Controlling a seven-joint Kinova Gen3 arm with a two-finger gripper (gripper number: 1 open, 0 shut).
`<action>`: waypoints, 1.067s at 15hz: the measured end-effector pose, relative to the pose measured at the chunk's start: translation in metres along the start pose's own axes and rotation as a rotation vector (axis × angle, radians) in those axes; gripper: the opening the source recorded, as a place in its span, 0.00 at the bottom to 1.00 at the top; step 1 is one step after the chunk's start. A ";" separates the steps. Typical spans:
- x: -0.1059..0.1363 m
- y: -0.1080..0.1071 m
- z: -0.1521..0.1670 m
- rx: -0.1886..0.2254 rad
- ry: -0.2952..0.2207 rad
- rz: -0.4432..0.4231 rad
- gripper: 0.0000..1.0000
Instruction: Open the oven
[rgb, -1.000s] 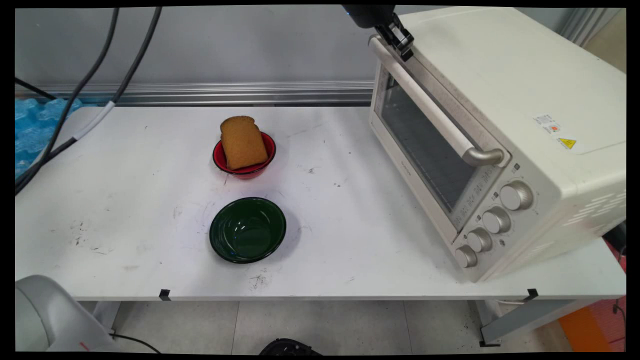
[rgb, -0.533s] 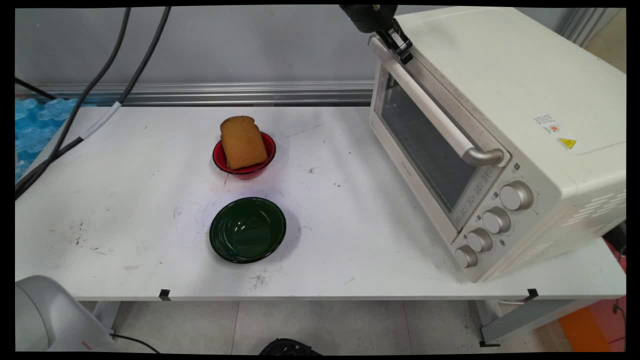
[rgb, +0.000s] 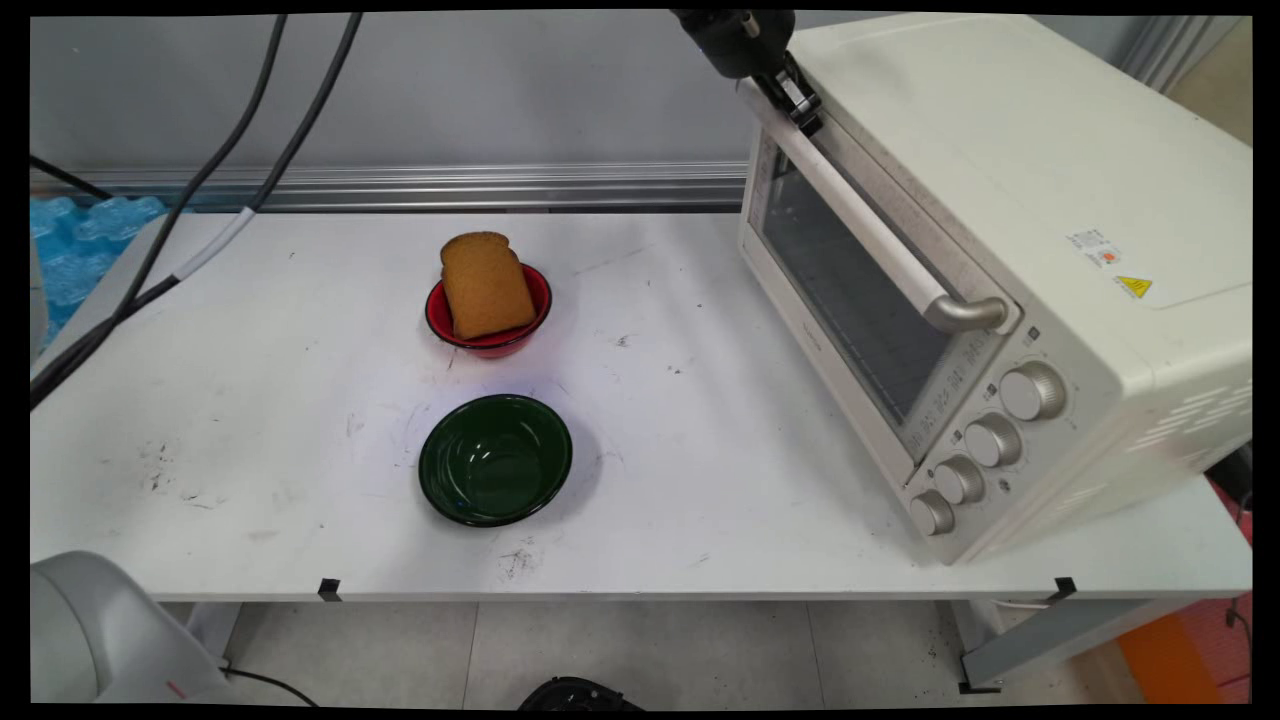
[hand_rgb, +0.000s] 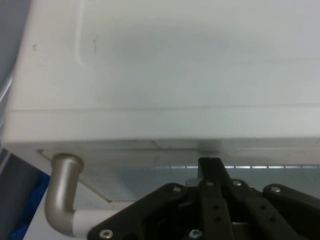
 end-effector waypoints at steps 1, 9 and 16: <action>-0.001 0.000 0.000 0.000 -0.003 -0.001 0.00; -0.012 0.002 -0.006 -0.016 -0.045 0.002 0.00; -0.025 0.006 -0.013 -0.032 -0.086 -0.002 0.00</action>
